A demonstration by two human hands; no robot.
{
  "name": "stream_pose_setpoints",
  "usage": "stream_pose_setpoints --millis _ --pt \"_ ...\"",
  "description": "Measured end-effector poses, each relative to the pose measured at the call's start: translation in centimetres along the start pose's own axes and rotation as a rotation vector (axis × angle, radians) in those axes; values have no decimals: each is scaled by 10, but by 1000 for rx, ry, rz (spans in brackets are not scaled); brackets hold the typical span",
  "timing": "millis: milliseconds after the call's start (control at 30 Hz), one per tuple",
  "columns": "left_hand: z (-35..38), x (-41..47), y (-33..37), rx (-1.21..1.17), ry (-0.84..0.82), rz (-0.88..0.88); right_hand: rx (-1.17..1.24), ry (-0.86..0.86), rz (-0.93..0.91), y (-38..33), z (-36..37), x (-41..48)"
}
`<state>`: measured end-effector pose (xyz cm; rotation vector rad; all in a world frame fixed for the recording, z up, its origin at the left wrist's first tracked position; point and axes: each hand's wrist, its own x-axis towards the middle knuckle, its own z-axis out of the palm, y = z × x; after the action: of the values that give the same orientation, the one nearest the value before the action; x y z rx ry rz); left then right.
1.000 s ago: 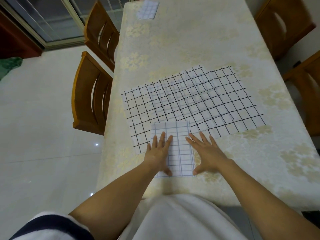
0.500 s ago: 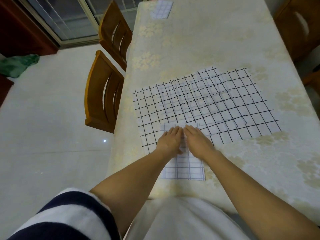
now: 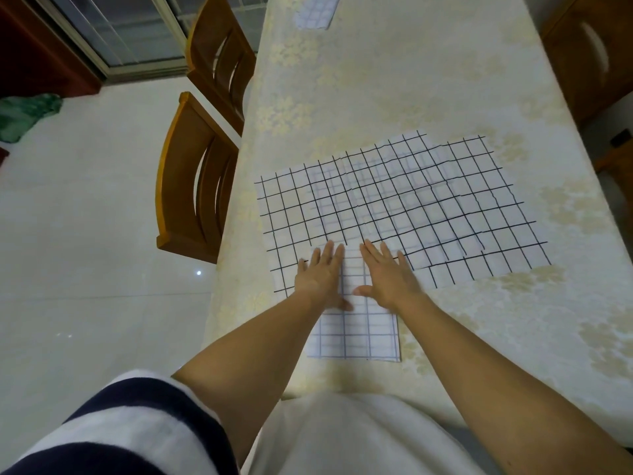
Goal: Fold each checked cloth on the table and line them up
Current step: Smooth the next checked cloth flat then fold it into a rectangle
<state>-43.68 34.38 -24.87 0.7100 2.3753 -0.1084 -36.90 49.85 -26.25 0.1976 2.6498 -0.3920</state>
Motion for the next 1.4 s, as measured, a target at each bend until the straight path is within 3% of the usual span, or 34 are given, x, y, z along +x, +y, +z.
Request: stream_pose_setpoints --millis 233,300,400,500,733,967,1100,1167,1267,1400 --pt "8 -18 -22 48 24 -68 -87 -35 27 -2 -7 3" --pt "12 -26 -26 54 91 -33 -115 35 -48 -4 -6 -3" --pt "16 -37 -22 35 199 155 10 111 -245 -11 2 -22" --pt "29 -51 -19 6 104 270 85 54 -292 -12 19 -42" --pt "39 -62 -38 58 21 173 37 -85 -340 7 39 -51" --pt "41 -73 -46 135 -3 94 -40 -88 -324 5 33 -55" --pt "39 -73 -26 54 158 178 88 94 -308 5 35 -62" --pt "41 -73 -17 -20 193 263 130 106 -291 9 39 -65" --pt "58 -73 -16 51 138 338 138 60 -262 19 48 -69" --pt "62 -70 -24 -8 69 245 131 40 -198 25 49 -68"
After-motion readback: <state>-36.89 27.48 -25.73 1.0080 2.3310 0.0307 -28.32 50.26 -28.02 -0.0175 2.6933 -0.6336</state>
